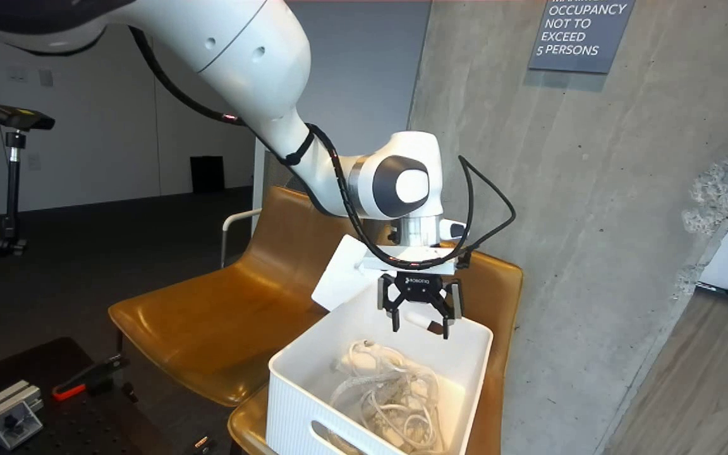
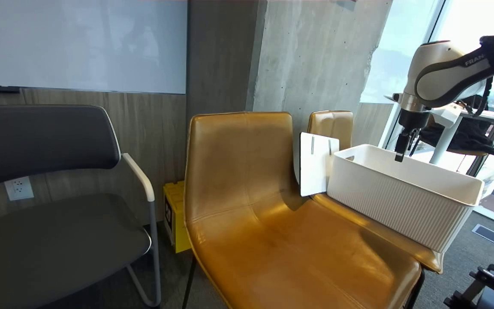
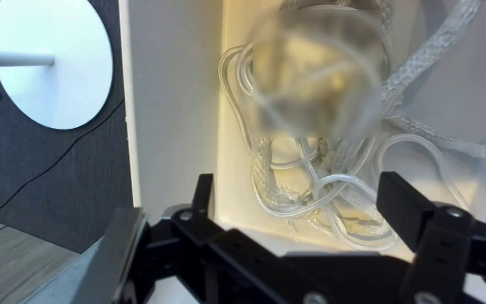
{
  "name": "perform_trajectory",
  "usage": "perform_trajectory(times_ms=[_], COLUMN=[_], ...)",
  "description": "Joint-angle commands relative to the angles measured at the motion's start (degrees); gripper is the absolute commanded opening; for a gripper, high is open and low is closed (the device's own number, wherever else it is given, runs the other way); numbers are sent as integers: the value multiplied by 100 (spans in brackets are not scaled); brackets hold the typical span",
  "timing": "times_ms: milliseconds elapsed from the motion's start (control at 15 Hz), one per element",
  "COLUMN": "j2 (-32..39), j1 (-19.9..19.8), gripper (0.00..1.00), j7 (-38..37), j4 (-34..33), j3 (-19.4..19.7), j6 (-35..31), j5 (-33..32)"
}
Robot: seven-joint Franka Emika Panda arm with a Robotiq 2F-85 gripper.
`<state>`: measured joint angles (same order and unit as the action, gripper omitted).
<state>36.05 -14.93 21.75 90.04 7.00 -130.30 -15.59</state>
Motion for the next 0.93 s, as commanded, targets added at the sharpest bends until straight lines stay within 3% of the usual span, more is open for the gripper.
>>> perform_trajectory(times_ms=[0, 467, 867], j2=[145, 814, 1274], j1=[-270, -498, -363], gripper=[100, 100, 100], j7=[554, 911, 869], j4=[-355, -586, -446], j3=[-45, -381, -357], j6=[-237, -292, -829], j5=[109, 601, 407])
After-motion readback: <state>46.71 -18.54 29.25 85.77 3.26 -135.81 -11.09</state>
